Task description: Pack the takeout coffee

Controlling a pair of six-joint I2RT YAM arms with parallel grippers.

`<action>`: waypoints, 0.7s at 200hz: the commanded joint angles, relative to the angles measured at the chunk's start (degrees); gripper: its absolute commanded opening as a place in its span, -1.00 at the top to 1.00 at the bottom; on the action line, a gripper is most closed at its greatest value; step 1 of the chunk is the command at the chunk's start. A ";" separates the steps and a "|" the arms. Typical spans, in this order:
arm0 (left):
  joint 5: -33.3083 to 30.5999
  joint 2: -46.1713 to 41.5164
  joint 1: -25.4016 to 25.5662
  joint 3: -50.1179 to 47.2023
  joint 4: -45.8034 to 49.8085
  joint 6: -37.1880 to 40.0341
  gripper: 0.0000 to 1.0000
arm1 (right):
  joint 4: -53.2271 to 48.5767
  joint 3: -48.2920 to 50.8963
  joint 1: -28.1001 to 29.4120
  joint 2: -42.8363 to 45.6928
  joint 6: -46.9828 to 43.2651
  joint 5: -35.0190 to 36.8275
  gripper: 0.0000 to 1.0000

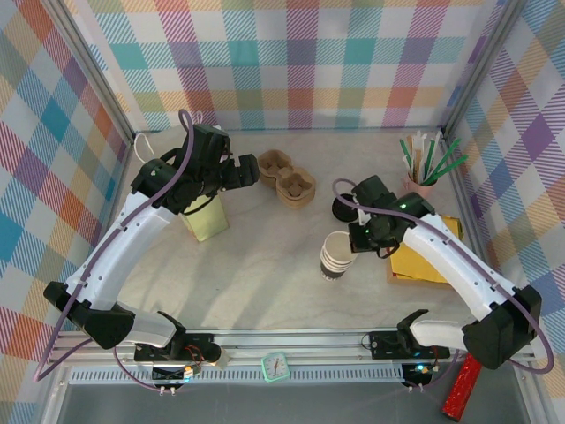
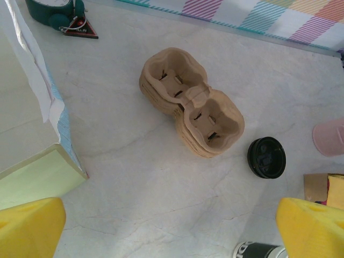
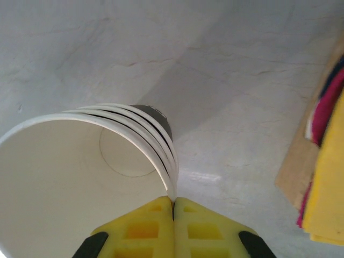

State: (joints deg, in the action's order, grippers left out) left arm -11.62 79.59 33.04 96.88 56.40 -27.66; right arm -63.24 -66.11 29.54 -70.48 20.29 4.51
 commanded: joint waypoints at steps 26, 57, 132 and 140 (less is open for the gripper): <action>-0.93 -0.22 0.71 0.93 0.37 0.15 -0.99 | 2.98 0.92 -9.50 1.62 -3.48 -1.23 1.00; -1.20 -0.23 0.71 1.03 0.46 0.30 -0.99 | 4.29 0.25 -15.09 0.81 -5.05 -0.49 1.00; -1.61 -0.05 0.71 1.63 0.99 0.58 -0.99 | 11.71 -2.19 -24.36 -3.76 -5.06 -1.08 1.00; -1.73 0.01 0.71 1.81 1.29 0.61 -0.99 | 11.99 -3.18 -24.91 -4.90 -5.01 -1.04 1.00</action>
State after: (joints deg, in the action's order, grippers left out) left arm -11.81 79.59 33.04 96.90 56.66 -27.64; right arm -55.13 -66.15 6.42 -72.86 15.75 3.84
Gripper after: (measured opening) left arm 0.996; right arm 0.062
